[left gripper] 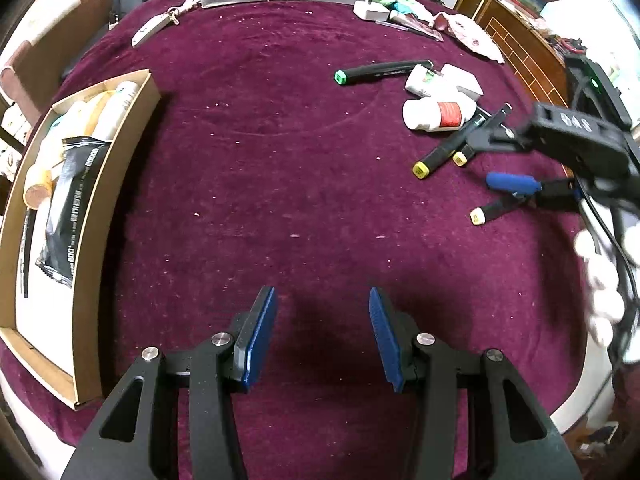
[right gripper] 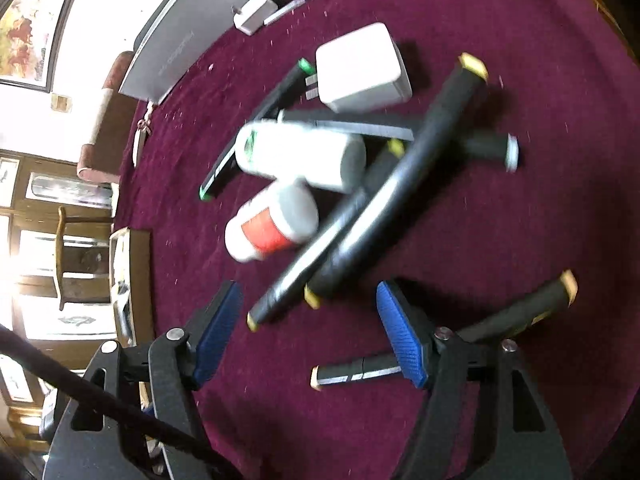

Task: Organize objects

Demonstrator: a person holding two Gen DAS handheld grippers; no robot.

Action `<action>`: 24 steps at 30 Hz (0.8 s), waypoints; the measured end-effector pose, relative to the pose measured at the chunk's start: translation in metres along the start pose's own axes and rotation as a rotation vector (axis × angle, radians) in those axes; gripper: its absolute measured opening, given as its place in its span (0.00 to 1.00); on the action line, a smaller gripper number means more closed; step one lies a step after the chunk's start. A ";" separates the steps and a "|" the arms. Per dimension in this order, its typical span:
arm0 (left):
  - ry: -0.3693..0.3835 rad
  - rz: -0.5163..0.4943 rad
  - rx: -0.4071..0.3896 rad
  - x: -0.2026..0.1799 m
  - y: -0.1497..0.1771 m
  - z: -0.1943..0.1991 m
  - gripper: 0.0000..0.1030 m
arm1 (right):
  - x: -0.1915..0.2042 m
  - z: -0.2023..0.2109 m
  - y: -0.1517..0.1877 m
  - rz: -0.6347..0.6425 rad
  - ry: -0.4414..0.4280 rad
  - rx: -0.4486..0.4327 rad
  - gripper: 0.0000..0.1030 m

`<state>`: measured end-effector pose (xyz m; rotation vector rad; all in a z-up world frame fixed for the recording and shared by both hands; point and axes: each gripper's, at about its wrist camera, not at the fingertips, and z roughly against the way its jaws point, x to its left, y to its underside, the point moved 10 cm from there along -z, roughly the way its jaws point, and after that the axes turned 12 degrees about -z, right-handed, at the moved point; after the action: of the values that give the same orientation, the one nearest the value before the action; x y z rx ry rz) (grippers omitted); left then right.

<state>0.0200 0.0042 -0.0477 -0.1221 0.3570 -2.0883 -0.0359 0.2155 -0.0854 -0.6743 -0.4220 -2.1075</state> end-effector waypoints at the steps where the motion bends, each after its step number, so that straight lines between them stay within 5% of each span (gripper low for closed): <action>1: 0.005 0.003 0.001 -0.001 0.000 -0.001 0.40 | -0.004 0.002 0.007 -0.011 -0.012 0.014 0.68; 6: 0.012 0.008 0.009 -0.003 0.001 -0.003 0.40 | -0.011 0.006 0.021 0.004 0.003 0.022 0.65; 14: 0.013 0.013 0.019 -0.006 0.012 -0.003 0.41 | 0.007 0.016 -0.020 0.212 0.362 -0.229 0.64; 17: 0.005 0.039 0.019 -0.003 0.018 -0.002 0.41 | 0.014 0.000 -0.030 0.231 0.415 -0.237 0.43; 24: 0.005 0.089 0.010 0.011 0.028 0.002 0.41 | 0.018 -0.002 -0.031 0.238 0.385 -0.224 0.28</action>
<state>0.0379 -0.0188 -0.0546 -0.0929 0.3491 -2.0023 -0.0702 0.2208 -0.0783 -0.4038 0.1041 -2.0094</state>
